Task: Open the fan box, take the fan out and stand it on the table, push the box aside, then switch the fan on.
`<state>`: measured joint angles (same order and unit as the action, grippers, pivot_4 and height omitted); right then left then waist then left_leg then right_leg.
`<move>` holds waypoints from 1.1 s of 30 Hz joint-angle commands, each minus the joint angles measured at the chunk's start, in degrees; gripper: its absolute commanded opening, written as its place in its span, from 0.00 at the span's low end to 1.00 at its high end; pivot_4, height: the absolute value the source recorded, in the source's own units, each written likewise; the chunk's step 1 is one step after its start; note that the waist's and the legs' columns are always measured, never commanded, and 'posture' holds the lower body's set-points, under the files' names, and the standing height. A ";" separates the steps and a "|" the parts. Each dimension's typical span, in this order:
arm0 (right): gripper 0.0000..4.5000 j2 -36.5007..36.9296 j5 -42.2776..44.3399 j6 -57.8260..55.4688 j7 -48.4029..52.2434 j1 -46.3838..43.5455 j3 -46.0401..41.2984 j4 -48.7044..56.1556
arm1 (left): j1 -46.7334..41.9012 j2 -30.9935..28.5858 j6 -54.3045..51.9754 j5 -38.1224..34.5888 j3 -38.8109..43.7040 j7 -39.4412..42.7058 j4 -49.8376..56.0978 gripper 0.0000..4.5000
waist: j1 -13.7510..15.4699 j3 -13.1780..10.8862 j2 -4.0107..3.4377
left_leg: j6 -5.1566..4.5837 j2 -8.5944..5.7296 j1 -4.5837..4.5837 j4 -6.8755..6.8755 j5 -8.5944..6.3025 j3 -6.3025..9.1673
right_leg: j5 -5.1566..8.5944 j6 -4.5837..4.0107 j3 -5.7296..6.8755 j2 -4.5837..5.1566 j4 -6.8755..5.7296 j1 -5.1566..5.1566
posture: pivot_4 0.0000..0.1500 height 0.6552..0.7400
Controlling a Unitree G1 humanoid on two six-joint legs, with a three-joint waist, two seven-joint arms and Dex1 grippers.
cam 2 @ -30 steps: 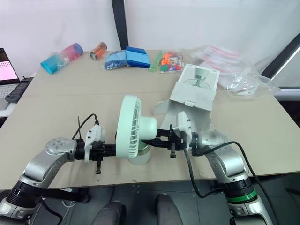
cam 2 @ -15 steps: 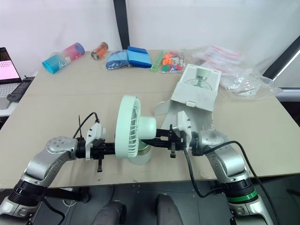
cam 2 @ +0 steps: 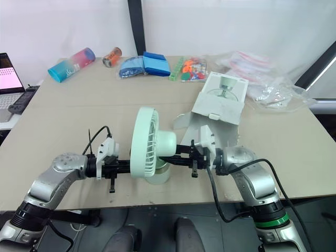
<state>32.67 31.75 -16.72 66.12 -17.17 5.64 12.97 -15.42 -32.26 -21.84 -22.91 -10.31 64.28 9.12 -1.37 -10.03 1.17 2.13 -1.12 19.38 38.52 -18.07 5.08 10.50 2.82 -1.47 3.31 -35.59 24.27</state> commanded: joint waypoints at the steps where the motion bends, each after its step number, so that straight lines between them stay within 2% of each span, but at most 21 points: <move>1: 0.09 0.98 -1.23 -0.50 0.48 1.29 0.69 -0.11 | -0.49 0.65 -0.14 -1.18 -0.78 0.76 2.25 0.02 | 0.00 0.00 0.00 | 0.00 0.00 0.00 0.00 0.00 0.00 | 0.00 0.00 0.00 0.00 0.00 0.00 | 1.00 1.00; 33: 0.09 0.92 -1.51 0.79 0.71 2.03 0.94 -1.02 | -1.25 0.93 0.78 0.48 -1.59 1.02 1.05 0.02 | 0.12 0.02 0.00 | 0.00 -0.04 -0.02 0.01 0.00 0.04 | 0.03 0.05 0.01 0.03 0.02 -0.07 | 1.00 1.00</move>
<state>32.66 31.74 -15.13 66.12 -16.33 5.56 12.86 -16.03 -32.03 -22.35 -22.38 -10.78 64.62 8.90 -1.25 -10.01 1.17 2.13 -1.16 19.37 38.53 -18.07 5.12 10.52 2.87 -1.46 3.34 -35.57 24.20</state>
